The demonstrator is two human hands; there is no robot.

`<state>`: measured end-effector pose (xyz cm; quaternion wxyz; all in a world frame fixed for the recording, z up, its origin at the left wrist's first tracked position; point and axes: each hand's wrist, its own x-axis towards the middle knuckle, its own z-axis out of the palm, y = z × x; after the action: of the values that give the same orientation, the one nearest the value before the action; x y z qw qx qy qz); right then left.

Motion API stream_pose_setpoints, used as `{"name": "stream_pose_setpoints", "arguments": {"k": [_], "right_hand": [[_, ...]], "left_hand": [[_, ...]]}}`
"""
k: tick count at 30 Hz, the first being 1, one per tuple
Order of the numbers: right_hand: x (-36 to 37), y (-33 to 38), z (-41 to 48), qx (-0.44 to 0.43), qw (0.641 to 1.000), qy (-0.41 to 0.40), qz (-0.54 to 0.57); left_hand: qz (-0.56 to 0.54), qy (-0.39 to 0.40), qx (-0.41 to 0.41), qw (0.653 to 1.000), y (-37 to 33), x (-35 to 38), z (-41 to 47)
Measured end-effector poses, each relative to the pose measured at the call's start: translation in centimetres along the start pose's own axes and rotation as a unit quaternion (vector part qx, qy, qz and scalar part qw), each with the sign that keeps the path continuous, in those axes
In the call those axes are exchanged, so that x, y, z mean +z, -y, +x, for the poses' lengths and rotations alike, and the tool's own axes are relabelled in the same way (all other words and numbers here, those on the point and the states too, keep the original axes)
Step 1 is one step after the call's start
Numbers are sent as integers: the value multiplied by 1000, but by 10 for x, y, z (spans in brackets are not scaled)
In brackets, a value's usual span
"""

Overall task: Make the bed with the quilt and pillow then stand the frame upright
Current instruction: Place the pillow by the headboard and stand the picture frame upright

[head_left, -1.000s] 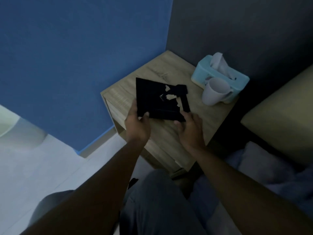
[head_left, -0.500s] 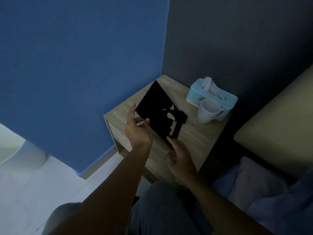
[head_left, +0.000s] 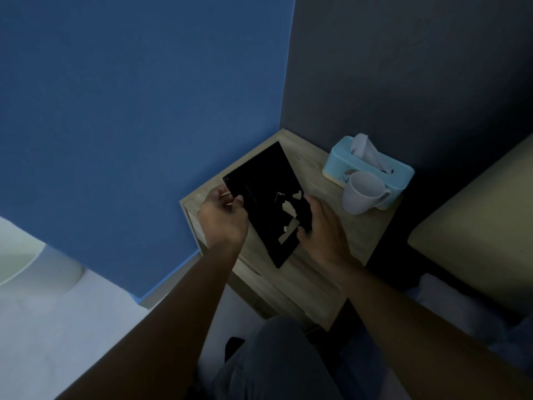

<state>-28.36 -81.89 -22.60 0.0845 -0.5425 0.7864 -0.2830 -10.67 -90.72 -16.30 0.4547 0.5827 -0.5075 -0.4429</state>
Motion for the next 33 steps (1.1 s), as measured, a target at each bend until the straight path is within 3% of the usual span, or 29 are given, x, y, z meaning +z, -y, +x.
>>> {"name": "stream_pose_setpoints", "arguments": {"k": [8,19,29,33], "right_hand": [[-10,-3,-4,9,999,-15,34],[-43,23,13,-78,982,-169,-2],[-37,22,8,9,991,-128,47],[-38,34,-9,-14,977,-211,6]], "left_hand": [[65,36,68,995,-6,-7,4],[101,31,185,977,-43,-11,-3],[53,70,249,964,-53,-12,-7],[47,74,250,964,-52,-14,-6]]}}
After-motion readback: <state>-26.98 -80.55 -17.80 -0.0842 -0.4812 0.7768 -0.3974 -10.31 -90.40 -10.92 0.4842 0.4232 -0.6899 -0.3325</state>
